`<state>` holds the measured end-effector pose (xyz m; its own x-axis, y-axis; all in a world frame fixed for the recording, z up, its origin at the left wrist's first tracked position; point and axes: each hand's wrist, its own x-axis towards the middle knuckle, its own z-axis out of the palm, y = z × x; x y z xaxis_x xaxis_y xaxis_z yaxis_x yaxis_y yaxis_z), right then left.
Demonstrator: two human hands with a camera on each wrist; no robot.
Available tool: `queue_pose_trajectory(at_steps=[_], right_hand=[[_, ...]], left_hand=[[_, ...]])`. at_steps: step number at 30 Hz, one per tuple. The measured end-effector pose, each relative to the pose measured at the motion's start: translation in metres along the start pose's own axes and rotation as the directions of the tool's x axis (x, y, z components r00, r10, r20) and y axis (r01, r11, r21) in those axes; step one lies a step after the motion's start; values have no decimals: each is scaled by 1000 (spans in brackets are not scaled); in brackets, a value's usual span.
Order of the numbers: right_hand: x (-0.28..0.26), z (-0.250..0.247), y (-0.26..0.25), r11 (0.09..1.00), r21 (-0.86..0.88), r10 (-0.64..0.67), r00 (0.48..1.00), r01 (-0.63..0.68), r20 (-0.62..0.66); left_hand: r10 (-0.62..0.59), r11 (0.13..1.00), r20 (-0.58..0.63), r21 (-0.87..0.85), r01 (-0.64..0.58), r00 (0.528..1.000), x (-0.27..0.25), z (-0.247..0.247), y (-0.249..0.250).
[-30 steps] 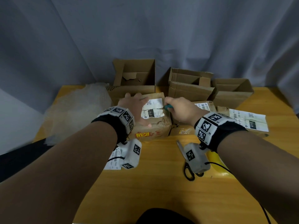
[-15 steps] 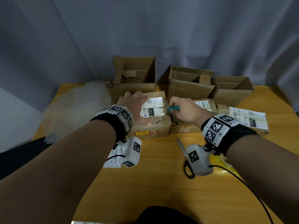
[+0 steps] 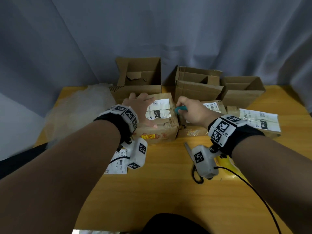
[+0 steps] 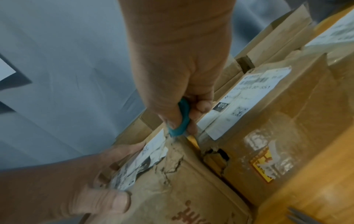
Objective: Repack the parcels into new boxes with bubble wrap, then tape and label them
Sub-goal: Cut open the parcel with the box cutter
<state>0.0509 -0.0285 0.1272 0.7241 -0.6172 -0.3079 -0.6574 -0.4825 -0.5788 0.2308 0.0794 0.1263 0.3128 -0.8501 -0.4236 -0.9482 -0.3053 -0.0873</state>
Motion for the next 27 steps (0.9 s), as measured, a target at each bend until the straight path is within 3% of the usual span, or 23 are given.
queue_pose_trajectory(at_steps=[3, 9, 12, 15, 17, 21, 27], right_hand=[[-3, -4, -2, 1000, 4, -13, 999, 13, 38], [4, -25, -23, 967, -253, 28, 963, 43, 270], [11, -22, -18, 997, -74, -13, 1000, 15, 25], [21, -11, -11, 982, 171, 107, 978, -76, -180], [28, -4, -8, 954, 282, 159, 969, -102, -187], [38, 6, -4, 944, 306, 184, 967, -124, -175], [23, 8, 1, 836, 538, 181, 980, -108, -85]], left_hand=[[4, 1000, 2, -8, -4, 1000, 1, -1, -2], [16, 1000, 10, -13, -16, 1000, -4, -1, -4], [23, 1000, 11, -22, -23, 1000, -5, -1, -5], [37, 999, -28, -26, -38, 999, -8, 4, -5], [39, 998, -43, -39, -41, 998, -13, 5, -4], [23, 997, -49, -78, -27, 999, -17, 5, -2], [20, 996, -54, -86, -25, 998, -16, 5, 0]])
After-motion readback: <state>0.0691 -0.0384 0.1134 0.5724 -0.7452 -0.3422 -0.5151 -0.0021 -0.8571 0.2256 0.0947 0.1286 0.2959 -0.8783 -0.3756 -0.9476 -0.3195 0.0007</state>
